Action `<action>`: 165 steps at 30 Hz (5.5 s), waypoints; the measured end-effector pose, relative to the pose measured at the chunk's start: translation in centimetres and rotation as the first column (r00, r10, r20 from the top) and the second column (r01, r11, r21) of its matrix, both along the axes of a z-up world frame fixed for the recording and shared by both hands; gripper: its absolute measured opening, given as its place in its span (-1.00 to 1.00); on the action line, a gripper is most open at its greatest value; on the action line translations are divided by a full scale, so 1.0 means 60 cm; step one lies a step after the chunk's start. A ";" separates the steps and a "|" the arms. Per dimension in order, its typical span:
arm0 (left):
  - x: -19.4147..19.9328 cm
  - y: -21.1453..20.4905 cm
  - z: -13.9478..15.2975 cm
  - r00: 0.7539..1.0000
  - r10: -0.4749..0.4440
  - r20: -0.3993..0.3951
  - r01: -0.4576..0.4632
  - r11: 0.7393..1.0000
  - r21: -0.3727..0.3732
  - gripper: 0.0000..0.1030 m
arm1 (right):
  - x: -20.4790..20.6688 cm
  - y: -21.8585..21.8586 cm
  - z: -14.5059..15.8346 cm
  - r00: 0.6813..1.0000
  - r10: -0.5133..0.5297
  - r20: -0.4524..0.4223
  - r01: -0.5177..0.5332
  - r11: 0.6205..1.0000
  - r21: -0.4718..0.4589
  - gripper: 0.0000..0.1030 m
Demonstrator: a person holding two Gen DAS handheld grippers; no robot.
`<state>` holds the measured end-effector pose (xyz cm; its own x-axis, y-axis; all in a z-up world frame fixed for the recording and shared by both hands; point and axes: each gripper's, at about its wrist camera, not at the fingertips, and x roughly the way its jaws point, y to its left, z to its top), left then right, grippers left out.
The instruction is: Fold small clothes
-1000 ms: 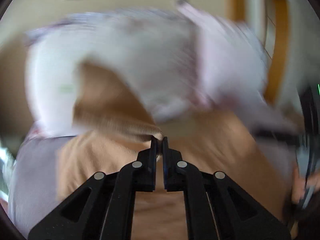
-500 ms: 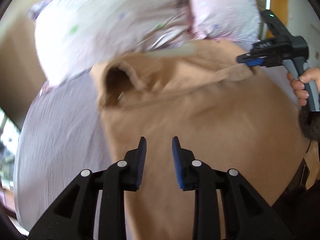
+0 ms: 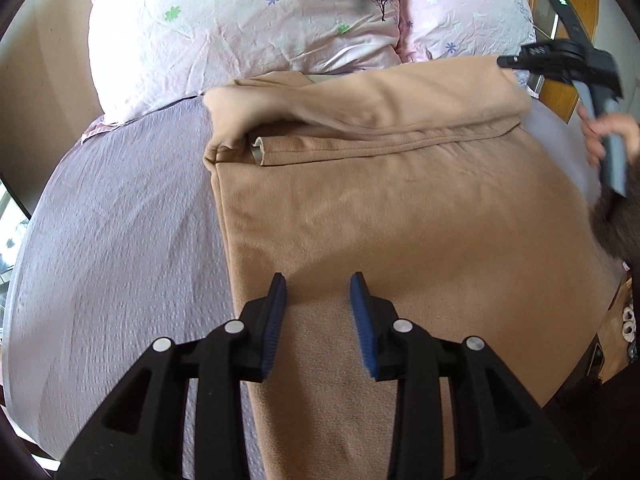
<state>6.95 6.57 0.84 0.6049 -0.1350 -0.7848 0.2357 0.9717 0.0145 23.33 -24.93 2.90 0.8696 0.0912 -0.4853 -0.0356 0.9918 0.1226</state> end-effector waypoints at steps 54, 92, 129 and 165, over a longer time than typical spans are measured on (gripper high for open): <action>0.070 0.182 0.082 0.989 -0.005 0.151 0.116 0.660 -0.742 -0.91 | -0.240 -0.168 -0.006 0.808 0.496 0.318 -0.589 0.704 0.397 -0.87; 0.319 0.151 -0.074 0.954 0.223 -0.201 -0.300 0.722 -0.623 -0.68 | 0.007 -0.225 -0.096 0.969 0.225 0.103 -0.240 0.755 0.611 0.85; 0.329 -0.164 -0.144 0.971 -0.137 -0.194 0.006 0.831 -0.557 0.06 | -0.006 -0.208 -0.161 0.914 0.341 -0.220 -0.159 0.800 0.579 0.25; 0.100 -0.114 -0.141 0.942 -0.329 0.062 0.333 0.898 -0.286 0.10 | -0.203 -0.059 -0.153 0.863 0.425 -0.272 -0.374 0.901 0.222 0.31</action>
